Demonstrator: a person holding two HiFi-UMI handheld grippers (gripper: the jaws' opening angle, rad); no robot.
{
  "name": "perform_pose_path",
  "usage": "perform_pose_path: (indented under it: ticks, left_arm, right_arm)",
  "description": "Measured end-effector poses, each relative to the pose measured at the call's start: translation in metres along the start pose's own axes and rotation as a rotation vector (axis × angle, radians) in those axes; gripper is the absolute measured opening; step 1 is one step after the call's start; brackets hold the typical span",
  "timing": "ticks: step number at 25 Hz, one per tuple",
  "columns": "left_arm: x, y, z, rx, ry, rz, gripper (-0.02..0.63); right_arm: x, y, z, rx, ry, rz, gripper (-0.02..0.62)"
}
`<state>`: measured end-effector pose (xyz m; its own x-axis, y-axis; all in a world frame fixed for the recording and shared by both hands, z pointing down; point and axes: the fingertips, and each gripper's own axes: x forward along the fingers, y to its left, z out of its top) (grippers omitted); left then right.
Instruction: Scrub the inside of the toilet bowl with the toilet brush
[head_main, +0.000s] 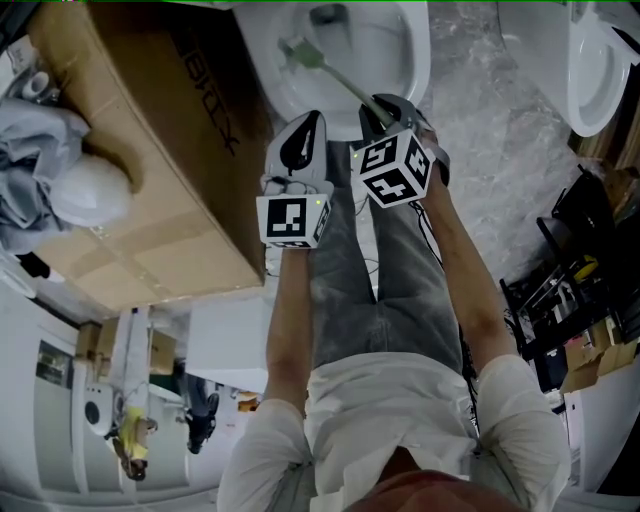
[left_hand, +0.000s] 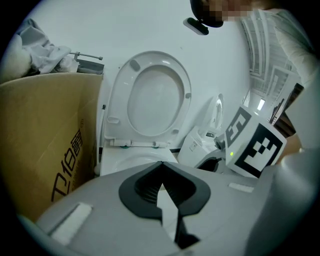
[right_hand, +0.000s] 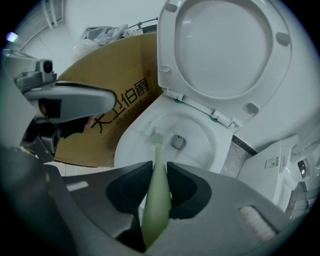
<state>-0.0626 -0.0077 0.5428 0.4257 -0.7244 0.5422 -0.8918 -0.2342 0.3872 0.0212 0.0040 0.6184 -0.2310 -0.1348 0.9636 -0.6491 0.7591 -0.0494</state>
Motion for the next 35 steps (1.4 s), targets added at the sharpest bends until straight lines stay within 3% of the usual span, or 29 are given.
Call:
perform_pose_path:
  ticks: [12, 18, 22, 26, 35]
  left_arm:
    - [0.007, -0.008, -0.005, 0.017, 0.027, -0.018, 0.018]
    - [0.014, -0.015, -0.008, 0.069, 0.028, -0.038, 0.018]
    - [0.017, -0.016, -0.014, 0.095, 0.056, -0.044, 0.018]
    - [0.022, -0.016, -0.004, 0.088, 0.018, -0.048, 0.018]
    - [0.032, -0.009, 0.000, 0.071, 0.022, -0.036, 0.018]
  right_arm:
    - [-0.011, 0.012, -0.064, 0.038, 0.089, -0.001, 0.094]
    - [-0.007, 0.003, -0.082, 0.060, 0.124, -0.042, 0.094]
    - [0.005, -0.004, -0.085, 0.083, 0.141, -0.059, 0.094]
    - [0.020, -0.011, -0.081, 0.080, 0.149, -0.064, 0.094]
    - [0.049, -0.028, -0.058, 0.078, 0.146, -0.069, 0.094]
